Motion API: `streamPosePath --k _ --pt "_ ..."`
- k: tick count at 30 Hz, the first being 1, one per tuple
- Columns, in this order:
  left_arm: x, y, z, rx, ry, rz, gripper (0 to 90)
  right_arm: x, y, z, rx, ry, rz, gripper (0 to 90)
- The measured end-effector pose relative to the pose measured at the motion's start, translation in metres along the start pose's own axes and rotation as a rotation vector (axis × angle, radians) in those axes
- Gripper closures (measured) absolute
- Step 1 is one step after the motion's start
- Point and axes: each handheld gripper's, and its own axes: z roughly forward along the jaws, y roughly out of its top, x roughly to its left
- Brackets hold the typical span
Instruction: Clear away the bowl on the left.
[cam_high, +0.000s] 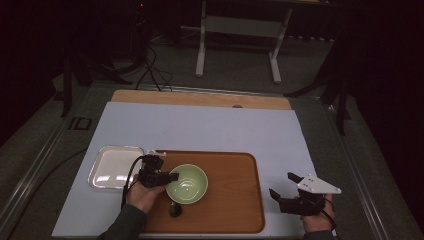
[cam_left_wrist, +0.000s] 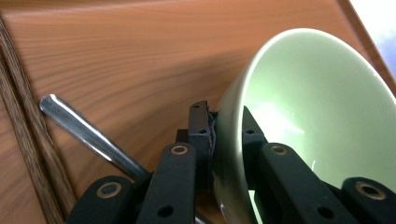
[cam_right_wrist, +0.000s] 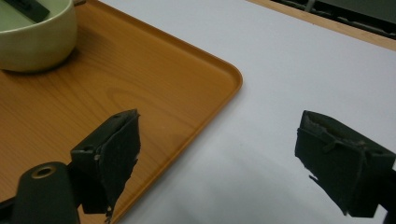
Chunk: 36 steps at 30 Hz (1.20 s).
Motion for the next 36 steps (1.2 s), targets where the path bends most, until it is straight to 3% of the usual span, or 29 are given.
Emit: streamPosePath --k 15,30,36 --pt "0.006 -0.015 -0.02 0.061 0.007 0.023 82.3 0.0 0.0 0.0 -0.002 0.0 0.002 13.4" --pt "0.004 -0.008 -0.005 -0.016 -0.01 -0.032 80.9 0.001 0.0 0.002 0.008 0.003 -0.003 13.4" --pt "0.004 -0.004 -0.001 -0.017 -0.029 -0.041 80.2 0.0 0.0 0.002 0.011 0.004 -0.004 13.4"
